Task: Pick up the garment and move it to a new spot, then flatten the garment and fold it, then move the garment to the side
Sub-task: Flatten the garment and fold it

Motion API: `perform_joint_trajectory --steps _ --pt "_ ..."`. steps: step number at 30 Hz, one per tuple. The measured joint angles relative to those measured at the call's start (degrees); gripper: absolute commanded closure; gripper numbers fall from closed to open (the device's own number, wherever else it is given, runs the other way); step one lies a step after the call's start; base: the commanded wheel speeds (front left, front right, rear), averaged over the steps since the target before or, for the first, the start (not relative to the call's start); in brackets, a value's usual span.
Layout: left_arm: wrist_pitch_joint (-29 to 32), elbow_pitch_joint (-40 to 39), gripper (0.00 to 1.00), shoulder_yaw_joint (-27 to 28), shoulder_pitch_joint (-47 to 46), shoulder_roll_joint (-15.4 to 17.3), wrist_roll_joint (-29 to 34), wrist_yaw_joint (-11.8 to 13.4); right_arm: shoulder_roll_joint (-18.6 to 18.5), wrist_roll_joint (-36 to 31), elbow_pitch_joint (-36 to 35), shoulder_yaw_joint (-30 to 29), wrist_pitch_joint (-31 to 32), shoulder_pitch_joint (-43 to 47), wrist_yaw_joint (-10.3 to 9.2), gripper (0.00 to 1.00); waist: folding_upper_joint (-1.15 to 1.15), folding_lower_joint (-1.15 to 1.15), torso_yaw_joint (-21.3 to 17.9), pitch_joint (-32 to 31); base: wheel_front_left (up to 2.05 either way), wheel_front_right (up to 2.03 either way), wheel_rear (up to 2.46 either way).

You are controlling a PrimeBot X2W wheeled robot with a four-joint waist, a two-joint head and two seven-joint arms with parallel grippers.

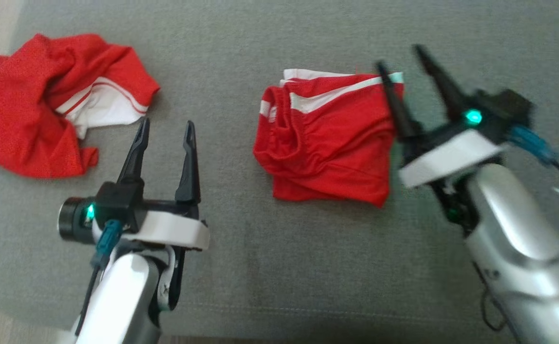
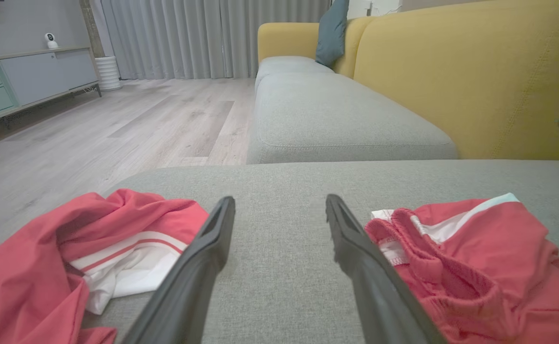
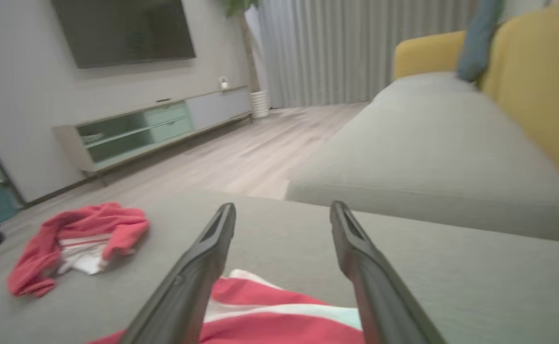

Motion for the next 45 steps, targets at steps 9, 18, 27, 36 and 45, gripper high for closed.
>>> perform_joint_trajectory --steps 9,18,27,36,45 --pt "0.0 -0.4 0.0 2.2 3.0 2.0 0.1 1.0 0.0 -11.2 -11.6 -20.6 0.0 18.7 0.0 0.0 0.0 0.0 -4.2 -2.5 0.0 0.0 0.0" --pt "0.0 -0.5 0.0 3.3 7.2 3.5 -0.6 1.6 4.8 -14.1 -22.3 -25.7 5.3 29.9 0.0 0.0 0.0 0.0 -6.7 -7.1 0.0 0.0 0.0" --pt "1.2 -1.2 0.0 2.8 13.1 4.6 -1.0 2.4 7.7 -14.1 -26.0 -27.2 8.7 37.6 0.0 0.0 0.0 -0.01 -7.0 -12.6 0.0 0.0 0.0" --pt "2.1 -2.1 0.0 2.1 17.0 5.7 -1.5 2.5 8.7 -13.9 -26.8 -27.4 9.9 41.8 0.0 0.0 0.0 -0.01 -7.5 -17.0 0.0 0.0 0.0" --pt "3.8 -3.8 0.0 1.6 19.0 6.8 -1.5 3.5 9.3 -13.5 -26.8 -27.3 10.7 43.2 0.0 0.0 0.0 -0.01 -7.4 -19.0 0.0 0.0 0.0"
